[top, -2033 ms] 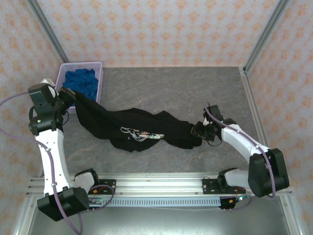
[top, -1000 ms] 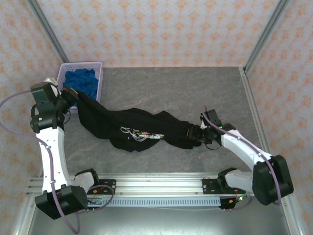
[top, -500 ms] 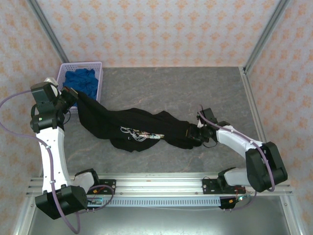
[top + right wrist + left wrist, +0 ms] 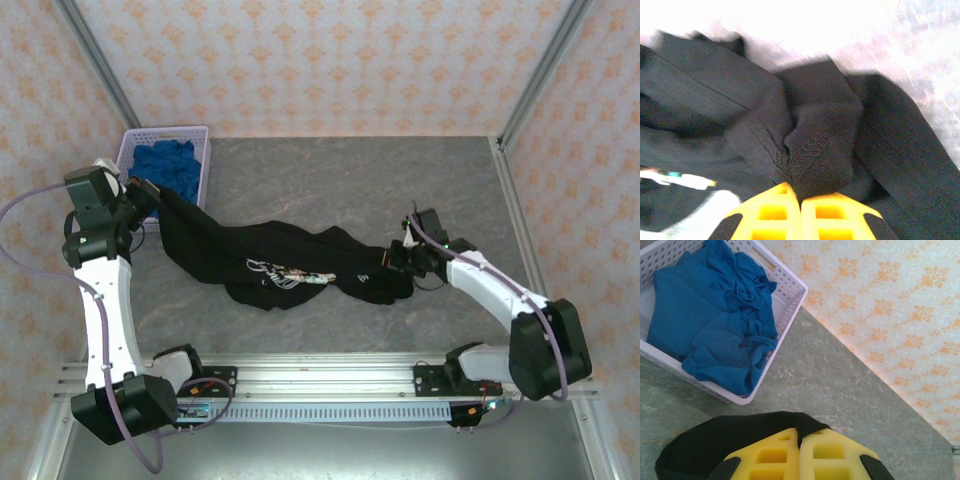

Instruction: Fold the inside-out t-shirt

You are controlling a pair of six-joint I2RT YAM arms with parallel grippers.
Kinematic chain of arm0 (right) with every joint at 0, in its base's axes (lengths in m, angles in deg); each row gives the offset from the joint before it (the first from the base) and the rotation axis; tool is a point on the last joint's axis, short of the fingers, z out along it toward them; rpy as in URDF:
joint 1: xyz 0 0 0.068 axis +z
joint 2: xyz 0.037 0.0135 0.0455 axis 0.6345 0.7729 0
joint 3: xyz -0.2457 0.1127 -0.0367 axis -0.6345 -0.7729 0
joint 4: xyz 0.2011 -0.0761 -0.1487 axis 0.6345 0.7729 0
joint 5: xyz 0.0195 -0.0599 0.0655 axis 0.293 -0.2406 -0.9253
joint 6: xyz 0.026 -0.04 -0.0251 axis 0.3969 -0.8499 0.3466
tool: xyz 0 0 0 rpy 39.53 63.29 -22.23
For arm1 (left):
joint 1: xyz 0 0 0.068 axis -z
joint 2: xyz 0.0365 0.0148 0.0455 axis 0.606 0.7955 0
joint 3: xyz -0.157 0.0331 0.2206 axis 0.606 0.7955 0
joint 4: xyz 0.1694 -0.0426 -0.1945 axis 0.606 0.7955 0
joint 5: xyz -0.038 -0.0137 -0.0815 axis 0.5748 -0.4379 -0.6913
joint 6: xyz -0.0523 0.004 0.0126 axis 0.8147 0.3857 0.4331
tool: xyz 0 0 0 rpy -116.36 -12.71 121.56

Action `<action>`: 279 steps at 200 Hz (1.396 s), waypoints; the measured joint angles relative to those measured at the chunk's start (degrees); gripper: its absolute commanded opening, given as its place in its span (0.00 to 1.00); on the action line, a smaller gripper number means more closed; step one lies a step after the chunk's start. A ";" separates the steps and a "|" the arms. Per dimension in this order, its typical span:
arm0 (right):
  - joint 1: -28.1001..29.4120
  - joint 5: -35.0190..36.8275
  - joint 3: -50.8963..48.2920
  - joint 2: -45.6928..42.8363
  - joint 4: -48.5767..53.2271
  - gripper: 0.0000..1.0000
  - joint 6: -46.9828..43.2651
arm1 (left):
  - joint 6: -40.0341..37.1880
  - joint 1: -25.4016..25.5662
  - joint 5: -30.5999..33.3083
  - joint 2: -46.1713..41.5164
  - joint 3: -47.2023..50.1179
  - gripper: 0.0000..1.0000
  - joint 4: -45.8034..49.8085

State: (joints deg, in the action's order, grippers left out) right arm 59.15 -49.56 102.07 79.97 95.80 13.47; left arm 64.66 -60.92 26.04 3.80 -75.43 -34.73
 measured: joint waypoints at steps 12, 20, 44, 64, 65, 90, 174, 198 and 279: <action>-1.86 -1.29 4.04 -1.64 0.52 0.00 0.02 | 0.74 0.02 -0.59 0.26 -0.28 0.00 -0.46; -3.76 -2.25 7.08 -2.67 0.50 0.00 0.07 | 1.66 0.33 -0.98 0.46 -0.76 0.00 -1.01; -8.61 -3.58 17.75 -4.35 0.35 0.00 0.04 | 3.39 3.19 -1.31 1.55 -5.01 0.00 -1.66; -10.38 -3.32 26.51 -5.07 1.11 0.00 -0.20 | 3.91 7.13 -1.49 2.60 -12.11 0.00 -1.70; -10.47 -3.28 27.10 -5.20 1.22 0.00 -0.33 | 3.96 7.37 -1.53 2.62 -12.72 0.00 -1.73; -11.61 -0.02 36.74 -8.07 5.79 0.00 -2.47 | 3.85 8.68 -1.95 1.99 -22.16 0.00 -1.07; -11.96 16.57 65.42 -21.16 25.40 0.00 -12.68 | -8.94 8.68 12.44 1.33 -61.79 0.00 13.31; -11.96 19.21 67.12 -21.00 27.06 0.00 -14.60 | -10.27 8.68 13.03 4.66 -66.75 0.00 14.97; -11.96 22.08 56.94 -1.51 18.38 0.00 -16.13 | -9.22 9.99 10.47 31.93 -69.26 0.00 15.85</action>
State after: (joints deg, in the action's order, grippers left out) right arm 47.20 -27.49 159.01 78.46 114.18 -2.67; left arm 55.43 -50.93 36.51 35.73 -144.69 -18.88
